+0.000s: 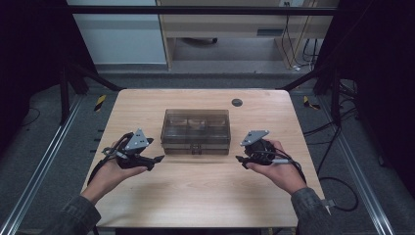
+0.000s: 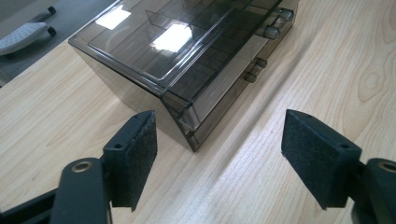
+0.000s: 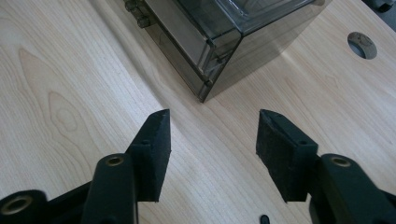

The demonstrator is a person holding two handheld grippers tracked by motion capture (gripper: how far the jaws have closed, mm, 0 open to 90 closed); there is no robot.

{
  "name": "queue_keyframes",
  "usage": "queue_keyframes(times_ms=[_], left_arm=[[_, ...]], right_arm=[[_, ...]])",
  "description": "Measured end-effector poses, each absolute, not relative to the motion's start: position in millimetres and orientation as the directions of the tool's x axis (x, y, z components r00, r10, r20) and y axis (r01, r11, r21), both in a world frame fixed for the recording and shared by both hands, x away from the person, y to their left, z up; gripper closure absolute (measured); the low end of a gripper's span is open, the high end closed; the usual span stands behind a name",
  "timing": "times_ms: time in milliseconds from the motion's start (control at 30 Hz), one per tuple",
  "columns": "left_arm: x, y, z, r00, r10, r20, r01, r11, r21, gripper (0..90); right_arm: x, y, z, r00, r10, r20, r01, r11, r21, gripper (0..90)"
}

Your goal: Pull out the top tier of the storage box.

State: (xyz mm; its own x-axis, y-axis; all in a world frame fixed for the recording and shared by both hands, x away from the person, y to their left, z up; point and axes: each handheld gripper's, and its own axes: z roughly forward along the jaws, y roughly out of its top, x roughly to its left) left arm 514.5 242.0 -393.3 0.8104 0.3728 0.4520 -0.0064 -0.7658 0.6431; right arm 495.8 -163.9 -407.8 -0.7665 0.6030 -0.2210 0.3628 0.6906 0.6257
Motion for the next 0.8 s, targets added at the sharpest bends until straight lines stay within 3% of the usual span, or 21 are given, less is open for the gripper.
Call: queue_keyframes(times_ms=[200,533,800], left_arm=[[520.3,245.3,-390.0,0.825,0.370,0.428,-0.001,-0.755,0.656,29.9],[524.8,244.9,-387.5,0.851,0.340,0.400,0.002,-0.764,0.646,42.9],[534.9,243.9,-389.6,0.854,0.332,0.401,0.014,-0.786,0.619,51.4]], right_arm=[[498.0,-162.6,-402.8,-0.776,0.589,-0.226,0.350,0.700,0.622,54.6],[507.6,-154.5,-396.8,-0.810,0.531,-0.250,0.314,0.752,0.580,72.2],[514.9,-146.9,-397.1,-0.828,0.502,-0.249,0.305,0.777,0.552,78.8]])
